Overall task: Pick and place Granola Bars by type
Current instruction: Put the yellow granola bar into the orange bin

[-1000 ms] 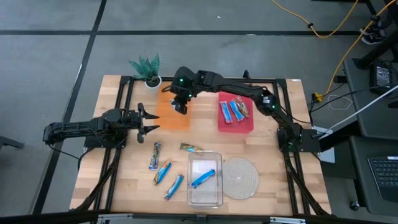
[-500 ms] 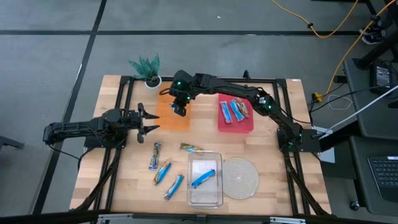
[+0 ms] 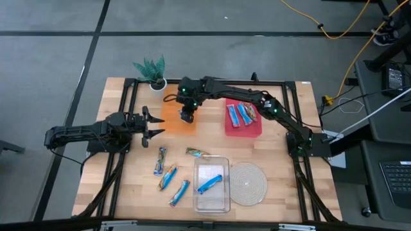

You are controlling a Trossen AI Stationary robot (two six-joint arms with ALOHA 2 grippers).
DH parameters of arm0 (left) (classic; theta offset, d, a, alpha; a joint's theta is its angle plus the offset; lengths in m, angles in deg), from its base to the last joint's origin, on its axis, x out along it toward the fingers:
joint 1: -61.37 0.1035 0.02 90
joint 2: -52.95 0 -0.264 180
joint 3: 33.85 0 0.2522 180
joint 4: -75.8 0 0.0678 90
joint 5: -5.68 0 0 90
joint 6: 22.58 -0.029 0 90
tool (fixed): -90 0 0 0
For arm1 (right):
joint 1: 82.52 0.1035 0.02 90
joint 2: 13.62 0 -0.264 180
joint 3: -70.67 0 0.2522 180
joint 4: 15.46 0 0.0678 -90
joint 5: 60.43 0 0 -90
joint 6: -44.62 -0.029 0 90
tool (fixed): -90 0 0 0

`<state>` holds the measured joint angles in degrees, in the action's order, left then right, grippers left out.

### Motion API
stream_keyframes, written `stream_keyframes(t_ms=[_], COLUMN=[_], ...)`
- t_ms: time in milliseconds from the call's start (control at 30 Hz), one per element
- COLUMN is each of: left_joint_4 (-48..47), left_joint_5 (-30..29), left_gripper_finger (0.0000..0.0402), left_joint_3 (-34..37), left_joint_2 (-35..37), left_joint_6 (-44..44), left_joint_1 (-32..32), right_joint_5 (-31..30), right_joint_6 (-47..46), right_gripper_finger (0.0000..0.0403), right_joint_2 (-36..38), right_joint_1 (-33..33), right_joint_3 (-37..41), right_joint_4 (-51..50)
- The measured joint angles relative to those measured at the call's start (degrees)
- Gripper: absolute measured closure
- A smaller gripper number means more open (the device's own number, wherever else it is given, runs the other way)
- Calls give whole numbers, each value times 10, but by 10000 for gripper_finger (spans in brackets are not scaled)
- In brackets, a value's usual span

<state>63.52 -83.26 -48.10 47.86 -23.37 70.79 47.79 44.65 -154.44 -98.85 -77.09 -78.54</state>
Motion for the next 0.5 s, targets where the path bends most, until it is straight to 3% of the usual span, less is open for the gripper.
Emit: stream_keyframes(t_ms=[233, 500], left_joint_4=[0, 0], left_joint_5=[0, 0], left_gripper_finger=[207, 208], left_joint_3=[0, 0], left_joint_2=[0, 0], left_joint_6=[0, 0], left_joint_1=[0, 0], right_joint_5=[-4, -22], right_joint_6=[1, 2], right_gripper_finger=[306, 220], right_joint_2=[0, 26], right_joint_1=[2, 12], right_joint_3=[0, 0], right_joint_4=[-9, -15])
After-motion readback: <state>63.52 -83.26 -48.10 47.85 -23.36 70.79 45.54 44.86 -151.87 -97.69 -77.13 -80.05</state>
